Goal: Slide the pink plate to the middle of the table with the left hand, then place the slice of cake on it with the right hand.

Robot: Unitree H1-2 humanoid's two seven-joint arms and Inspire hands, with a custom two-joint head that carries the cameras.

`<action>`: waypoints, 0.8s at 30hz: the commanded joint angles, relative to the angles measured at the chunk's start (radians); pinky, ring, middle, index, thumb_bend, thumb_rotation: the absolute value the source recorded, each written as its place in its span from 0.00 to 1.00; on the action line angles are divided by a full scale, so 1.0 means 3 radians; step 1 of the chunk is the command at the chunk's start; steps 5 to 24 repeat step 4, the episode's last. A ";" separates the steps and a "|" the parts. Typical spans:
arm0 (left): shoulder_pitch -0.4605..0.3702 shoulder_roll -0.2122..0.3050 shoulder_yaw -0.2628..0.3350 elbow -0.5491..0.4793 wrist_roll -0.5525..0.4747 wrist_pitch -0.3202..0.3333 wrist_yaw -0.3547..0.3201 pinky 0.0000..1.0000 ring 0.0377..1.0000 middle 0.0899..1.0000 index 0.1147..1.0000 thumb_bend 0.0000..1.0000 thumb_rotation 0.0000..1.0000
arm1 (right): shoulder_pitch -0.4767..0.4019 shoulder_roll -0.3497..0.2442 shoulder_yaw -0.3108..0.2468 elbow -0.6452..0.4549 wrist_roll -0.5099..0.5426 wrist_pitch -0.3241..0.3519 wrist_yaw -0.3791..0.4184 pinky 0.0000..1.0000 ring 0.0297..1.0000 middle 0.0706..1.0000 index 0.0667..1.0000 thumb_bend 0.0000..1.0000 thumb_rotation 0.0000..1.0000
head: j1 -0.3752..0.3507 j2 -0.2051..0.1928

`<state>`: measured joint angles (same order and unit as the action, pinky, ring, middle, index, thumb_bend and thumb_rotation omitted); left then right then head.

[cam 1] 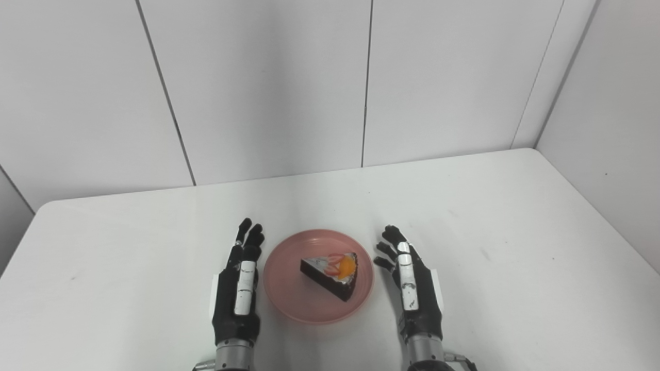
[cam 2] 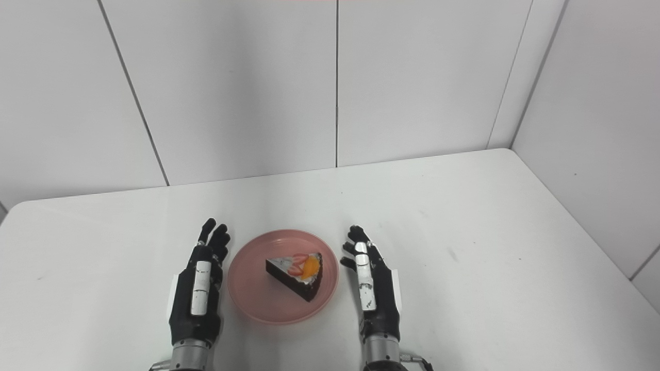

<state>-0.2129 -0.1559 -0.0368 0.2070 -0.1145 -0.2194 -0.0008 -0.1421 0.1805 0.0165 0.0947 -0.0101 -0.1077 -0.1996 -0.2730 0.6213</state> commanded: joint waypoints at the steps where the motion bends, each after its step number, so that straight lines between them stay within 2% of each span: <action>1: 0.0345 0.0078 0.0034 0.0203 -0.0011 -0.0011 -0.0048 1.00 0.94 0.92 0.89 0.87 0.81 | 0.0121 0.0015 0.0000 0.0051 0.0012 0.0126 0.0044 0.76 0.81 0.84 0.81 0.76 0.97 | 0.0001 -0.0002; 24: 0.0348 0.0075 0.0031 0.0204 -0.0009 0.0001 -0.0046 1.00 0.94 0.92 0.89 0.87 0.80 | 0.0126 0.0016 -0.0004 0.0039 0.0000 0.0146 0.0038 0.76 0.82 0.85 0.81 0.76 0.97 | 0.0004 0.0001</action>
